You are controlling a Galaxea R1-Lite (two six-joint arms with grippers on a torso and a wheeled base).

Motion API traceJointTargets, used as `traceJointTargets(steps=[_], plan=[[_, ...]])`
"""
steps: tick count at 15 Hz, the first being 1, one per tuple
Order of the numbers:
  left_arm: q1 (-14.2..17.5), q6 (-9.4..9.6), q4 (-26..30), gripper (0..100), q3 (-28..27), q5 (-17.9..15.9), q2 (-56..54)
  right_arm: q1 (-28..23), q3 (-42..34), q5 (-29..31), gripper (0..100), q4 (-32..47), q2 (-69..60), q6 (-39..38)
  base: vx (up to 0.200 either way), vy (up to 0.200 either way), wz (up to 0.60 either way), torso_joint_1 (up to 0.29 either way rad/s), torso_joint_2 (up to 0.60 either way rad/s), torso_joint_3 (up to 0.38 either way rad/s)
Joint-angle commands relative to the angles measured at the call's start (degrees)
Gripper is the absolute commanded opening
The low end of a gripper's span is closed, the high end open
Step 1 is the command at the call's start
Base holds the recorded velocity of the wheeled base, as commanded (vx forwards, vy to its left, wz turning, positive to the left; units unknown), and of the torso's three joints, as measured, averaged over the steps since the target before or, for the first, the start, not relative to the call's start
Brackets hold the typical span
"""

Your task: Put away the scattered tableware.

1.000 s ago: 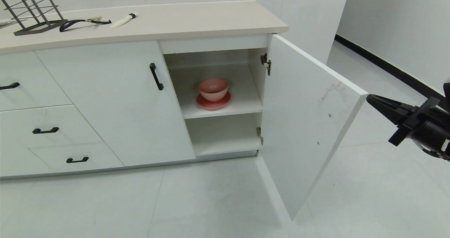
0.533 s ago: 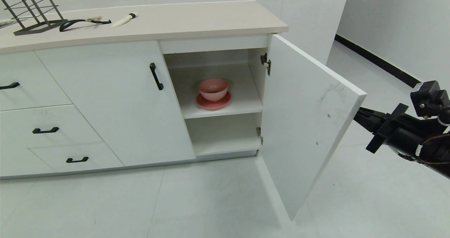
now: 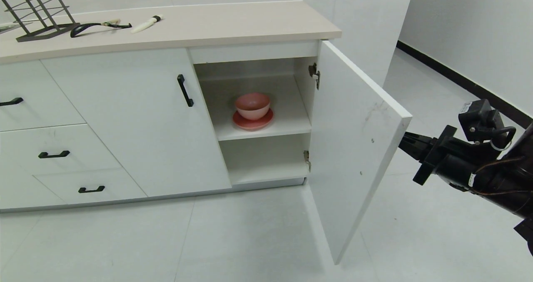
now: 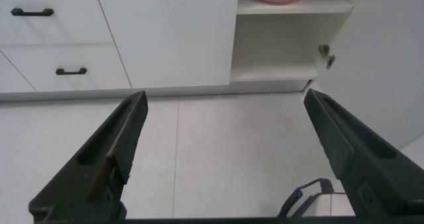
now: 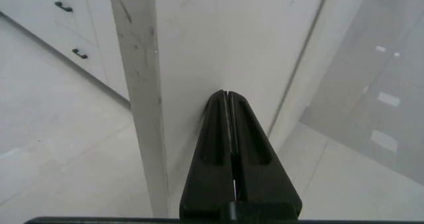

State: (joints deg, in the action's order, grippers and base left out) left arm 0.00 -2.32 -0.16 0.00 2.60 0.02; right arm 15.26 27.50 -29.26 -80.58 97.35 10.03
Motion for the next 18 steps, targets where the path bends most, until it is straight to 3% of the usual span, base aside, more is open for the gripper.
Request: traceJointTargets(steps=[1, 18], plan=[[0.00, 0.03, -0.02, 100, 0.00, -0.05, -0.02, 2.05, 0.71, -0.01, 0, -0.02, 0.03, -0.01, 0.000, 0.000, 0.00, 0.000, 0.00, 0.000], [0.00, 0.12, -0.02, 100, 0.00, -0.05, -0.02, 12.95, 9.24, 0.08, 0, -0.10, 8.11, -0.01, 0.000, 0.000, 0.00, 0.000, 0.00, 0.000]])
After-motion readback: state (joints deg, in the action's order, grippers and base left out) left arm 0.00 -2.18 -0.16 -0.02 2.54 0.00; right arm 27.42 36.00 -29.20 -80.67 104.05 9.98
